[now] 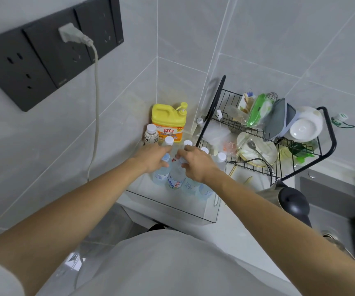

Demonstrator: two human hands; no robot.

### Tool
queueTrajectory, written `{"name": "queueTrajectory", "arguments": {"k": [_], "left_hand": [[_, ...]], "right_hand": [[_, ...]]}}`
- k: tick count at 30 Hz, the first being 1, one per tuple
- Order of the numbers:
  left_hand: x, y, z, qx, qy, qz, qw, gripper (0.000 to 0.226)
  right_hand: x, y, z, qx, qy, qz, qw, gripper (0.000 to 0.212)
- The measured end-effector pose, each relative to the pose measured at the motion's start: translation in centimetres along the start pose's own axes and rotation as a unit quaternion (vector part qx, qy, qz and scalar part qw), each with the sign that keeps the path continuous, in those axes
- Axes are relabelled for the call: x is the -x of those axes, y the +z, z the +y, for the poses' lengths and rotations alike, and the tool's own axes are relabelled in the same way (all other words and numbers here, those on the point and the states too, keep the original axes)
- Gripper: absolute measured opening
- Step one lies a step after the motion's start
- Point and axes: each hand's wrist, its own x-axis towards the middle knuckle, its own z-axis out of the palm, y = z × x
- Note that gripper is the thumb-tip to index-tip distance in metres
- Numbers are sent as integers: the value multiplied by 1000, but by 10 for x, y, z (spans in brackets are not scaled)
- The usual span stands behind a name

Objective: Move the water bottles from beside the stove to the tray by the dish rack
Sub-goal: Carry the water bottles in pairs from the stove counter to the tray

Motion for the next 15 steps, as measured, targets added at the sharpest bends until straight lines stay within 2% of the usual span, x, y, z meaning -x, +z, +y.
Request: {"name": "queueTrajectory", "arguments": {"k": [6, 15], "left_hand": [[-5, -1, -3, 20, 4, 1, 1000, 38], [-11, 1, -8, 30, 11, -4, 999, 43]], "right_hand": [[-1, 2, -4, -4, 12, -26, 1000, 42], [-8, -1, -3, -19, 28, -16, 999, 39]]}}
